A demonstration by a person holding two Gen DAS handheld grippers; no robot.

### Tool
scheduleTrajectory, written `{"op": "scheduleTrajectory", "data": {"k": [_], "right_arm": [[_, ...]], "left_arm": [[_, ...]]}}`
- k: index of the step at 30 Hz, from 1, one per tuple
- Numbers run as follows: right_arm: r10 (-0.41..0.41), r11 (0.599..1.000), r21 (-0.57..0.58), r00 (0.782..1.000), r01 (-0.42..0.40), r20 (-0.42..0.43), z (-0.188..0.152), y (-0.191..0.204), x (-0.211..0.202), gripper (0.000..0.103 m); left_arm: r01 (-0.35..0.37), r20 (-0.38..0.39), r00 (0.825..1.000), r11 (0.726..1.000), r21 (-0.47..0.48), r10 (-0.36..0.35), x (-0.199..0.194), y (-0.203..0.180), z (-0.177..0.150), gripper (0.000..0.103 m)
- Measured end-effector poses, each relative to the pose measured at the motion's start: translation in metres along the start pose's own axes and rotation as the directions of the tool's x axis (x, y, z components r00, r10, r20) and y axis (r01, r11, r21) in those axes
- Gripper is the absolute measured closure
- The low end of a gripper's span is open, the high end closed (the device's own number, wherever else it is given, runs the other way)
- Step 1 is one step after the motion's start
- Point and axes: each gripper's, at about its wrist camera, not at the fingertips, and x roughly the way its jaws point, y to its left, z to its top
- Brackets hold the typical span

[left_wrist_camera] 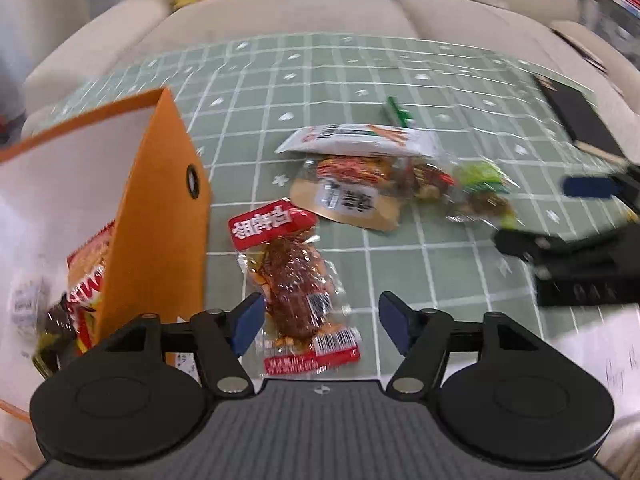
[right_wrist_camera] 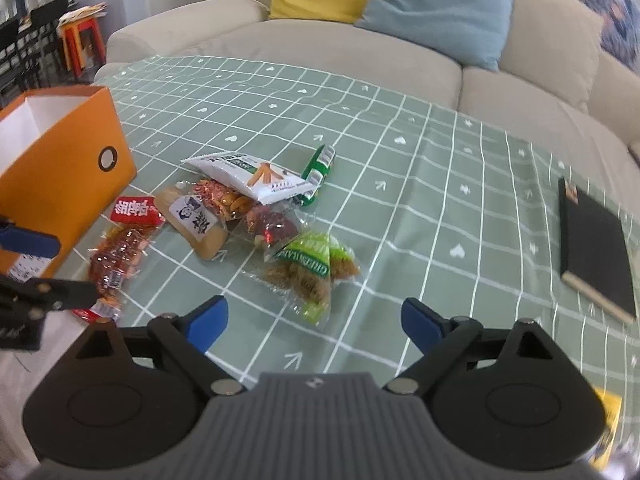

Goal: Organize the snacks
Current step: 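Grasp the red-labelled duck packet with the left gripper while the right gripper grasps the green raisin bag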

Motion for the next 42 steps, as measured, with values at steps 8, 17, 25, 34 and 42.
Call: {"op": "scheduleTrajectory", "data": {"k": [8, 17, 25, 34, 42], "right_arm": [[-0.013, 0.997, -0.073, 1.000, 0.013, 0.008, 0.007, 0.000, 0.023, 0.007], [-0.022, 0.995, -0.103, 1.000, 0.020, -0.015, 0.008, 0.001, 0.044, 0.007], [-0.006, 0.998, -0.064, 0.998, 0.002, -0.061, 0.005, -0.003, 0.050, 0.032], [0.027, 1.000, -0.002, 0.994, -0.027, -0.102, -0.001, -0.003, 0.048, 0.078], [0.049, 0.997, 0.060, 0.986, -0.040, -0.160, -0.015, 0.006, 0.031, 0.079]], "left_arm": [[-0.074, -0.068, 0.995, 0.994, -0.075, 0.069, 0.035, 0.002, 0.009, 0.021], [-0.060, -0.100, 0.994, 0.991, -0.116, 0.049, 0.050, 0.009, 0.011, 0.016], [-0.030, -0.083, 0.996, 0.993, -0.113, 0.020, 0.050, 0.009, 0.011, 0.031], [0.005, -0.076, 0.997, 0.999, -0.051, -0.009, 0.042, 0.003, -0.001, 0.031], [0.030, -0.078, 0.996, 0.999, -0.016, -0.031, 0.035, -0.002, -0.015, 0.031]]}}
